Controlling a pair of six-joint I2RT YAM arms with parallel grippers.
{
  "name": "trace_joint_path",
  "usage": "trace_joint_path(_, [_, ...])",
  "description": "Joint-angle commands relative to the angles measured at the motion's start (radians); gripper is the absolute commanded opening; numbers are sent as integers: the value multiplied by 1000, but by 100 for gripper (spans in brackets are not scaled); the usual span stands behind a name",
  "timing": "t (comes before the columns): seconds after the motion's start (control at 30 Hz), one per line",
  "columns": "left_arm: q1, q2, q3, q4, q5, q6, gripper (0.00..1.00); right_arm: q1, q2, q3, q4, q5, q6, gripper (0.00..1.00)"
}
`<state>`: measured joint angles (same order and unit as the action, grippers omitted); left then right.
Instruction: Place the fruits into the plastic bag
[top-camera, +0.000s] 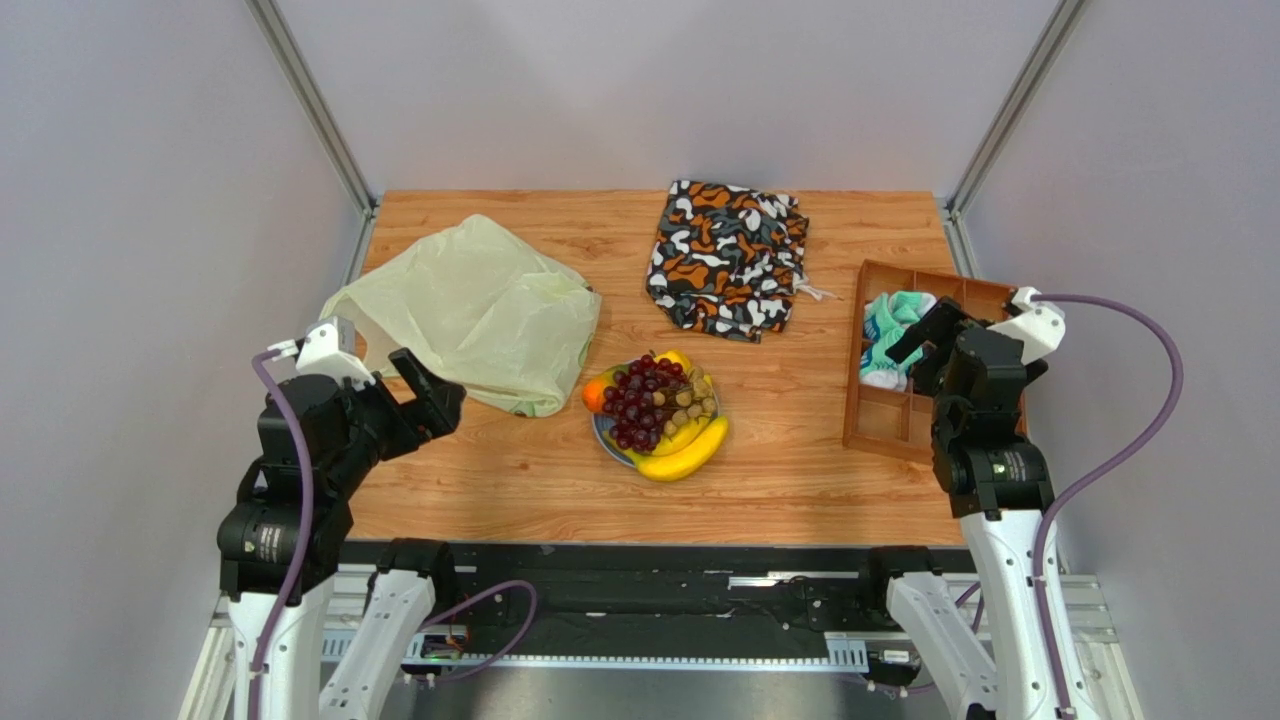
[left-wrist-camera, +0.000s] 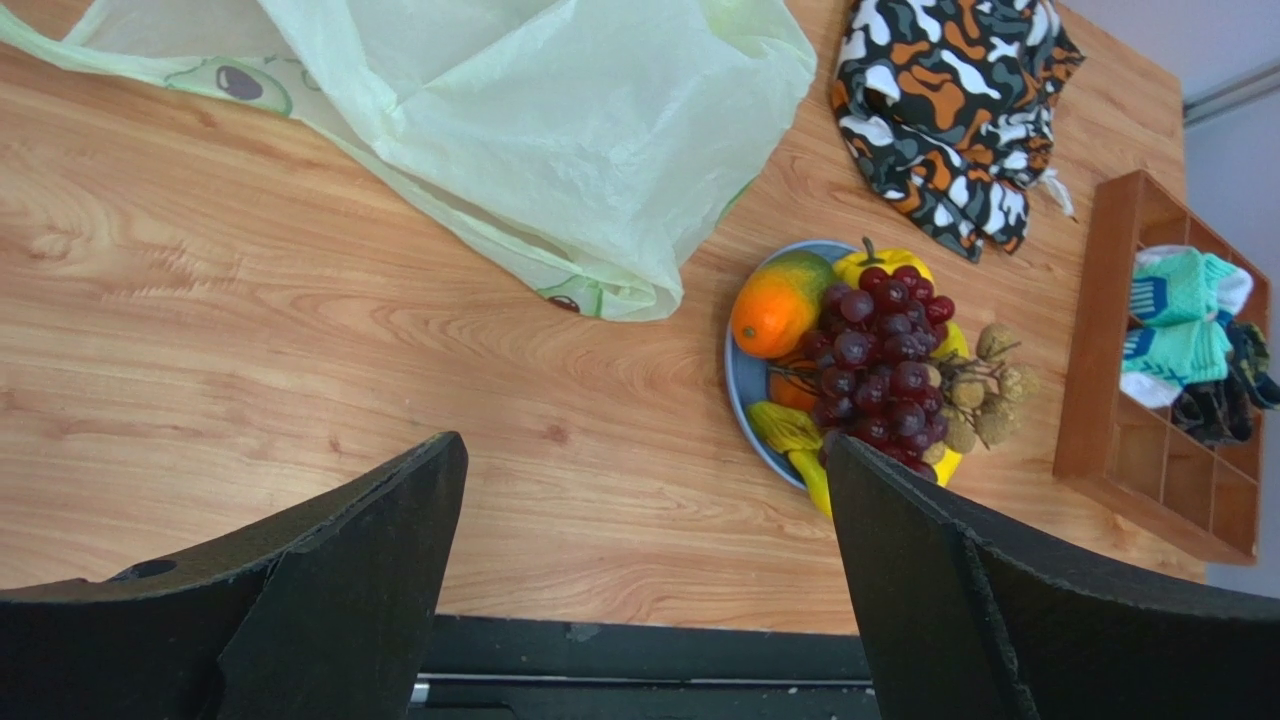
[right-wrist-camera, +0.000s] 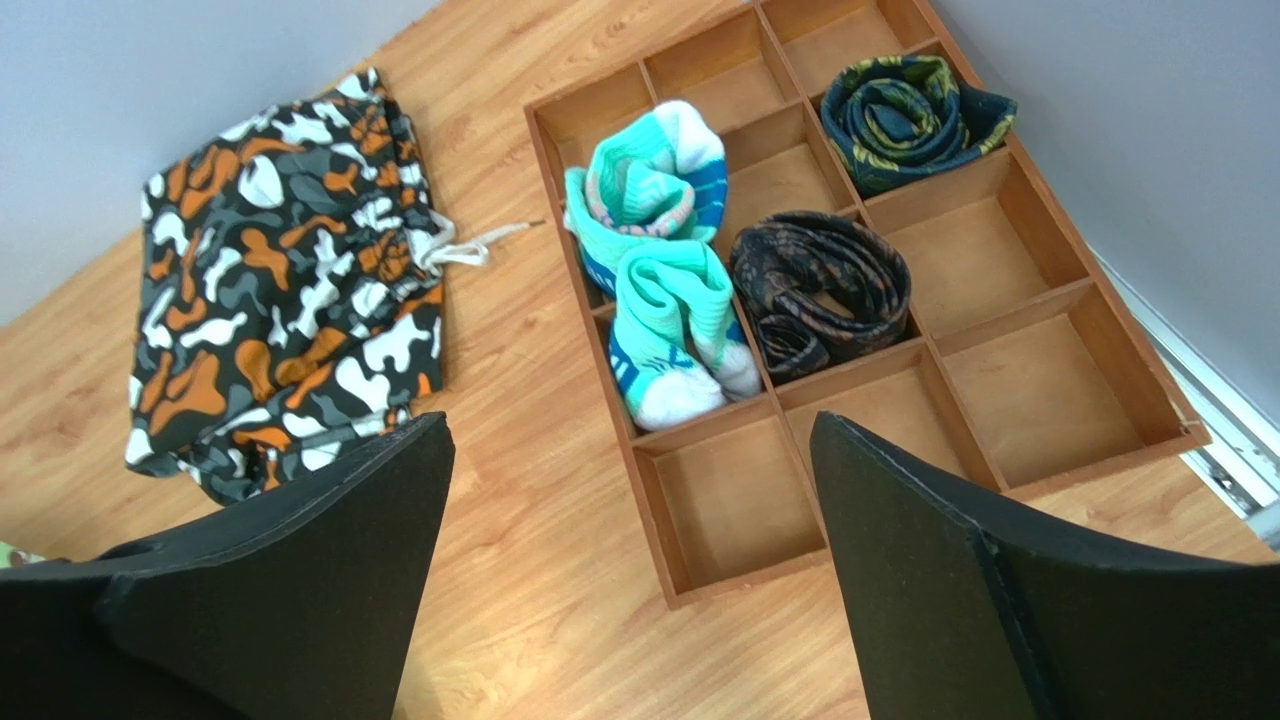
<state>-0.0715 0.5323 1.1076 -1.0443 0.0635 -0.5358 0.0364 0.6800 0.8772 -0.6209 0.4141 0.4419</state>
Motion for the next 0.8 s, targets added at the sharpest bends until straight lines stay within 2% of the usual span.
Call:
trace_joint_path(0.0, [4,28,37,-13,-62,-16,99,0,1,17,101,22,31,93])
trace_joint_path(0.4, [4,-15,18,27,-31,2,99,2,-19,19,118,25,11,91])
trace_joint_path(0.47, [4,-6,-2,46,-24,-12,99,0,-20,19,130,-14,8,89])
trace_joint_path(0.57, [6,29,-49,90,-31,-52,99,0,-2,35,141,-118,3,82])
trace_joint_path(0.67, [12,75,-90,159,-80,-75,99,0,49,91,118,-208,-5,79])
trace_joint_path(0.77, [47,113,-144,260,-70,-93,99,5,96,147,95,-306,-26,76])
